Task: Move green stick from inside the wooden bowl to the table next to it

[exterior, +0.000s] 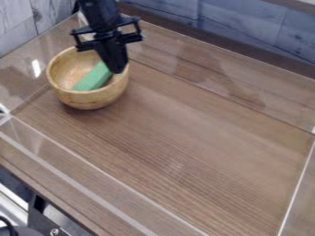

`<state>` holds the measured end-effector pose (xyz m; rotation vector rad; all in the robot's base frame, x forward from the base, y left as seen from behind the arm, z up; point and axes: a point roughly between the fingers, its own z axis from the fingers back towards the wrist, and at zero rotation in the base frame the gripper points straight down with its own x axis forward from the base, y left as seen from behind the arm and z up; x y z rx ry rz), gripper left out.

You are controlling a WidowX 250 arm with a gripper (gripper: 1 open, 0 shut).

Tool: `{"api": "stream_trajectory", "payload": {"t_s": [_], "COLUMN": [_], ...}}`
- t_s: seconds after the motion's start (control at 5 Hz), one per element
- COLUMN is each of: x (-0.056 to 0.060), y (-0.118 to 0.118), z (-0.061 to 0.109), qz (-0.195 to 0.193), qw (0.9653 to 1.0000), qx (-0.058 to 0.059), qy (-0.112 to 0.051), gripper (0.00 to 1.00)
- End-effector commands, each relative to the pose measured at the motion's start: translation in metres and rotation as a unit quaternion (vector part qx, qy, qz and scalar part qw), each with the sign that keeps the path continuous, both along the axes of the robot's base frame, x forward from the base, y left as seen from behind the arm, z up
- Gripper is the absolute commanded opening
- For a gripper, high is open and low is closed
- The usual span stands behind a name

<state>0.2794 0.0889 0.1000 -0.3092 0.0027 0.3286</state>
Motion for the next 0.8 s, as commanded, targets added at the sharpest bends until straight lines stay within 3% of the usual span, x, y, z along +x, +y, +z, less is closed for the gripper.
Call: {"api": "stream_trajectory", "payload": {"t_s": [0.0,0.2,0.6], "x": [-0.001,-0.006,-0.008], "y": [-0.002,-0.001,0.001], "z": [0.022,0.024,0.008], "qz": [0.01,0.016,0.049], "qw": [0.9996,0.9995,0.9983], "qx": [0.01,0.012,0.016], "qy": [-0.026,-0.026,-0.026], "gripper": [0.0,0.0,0.0]}}
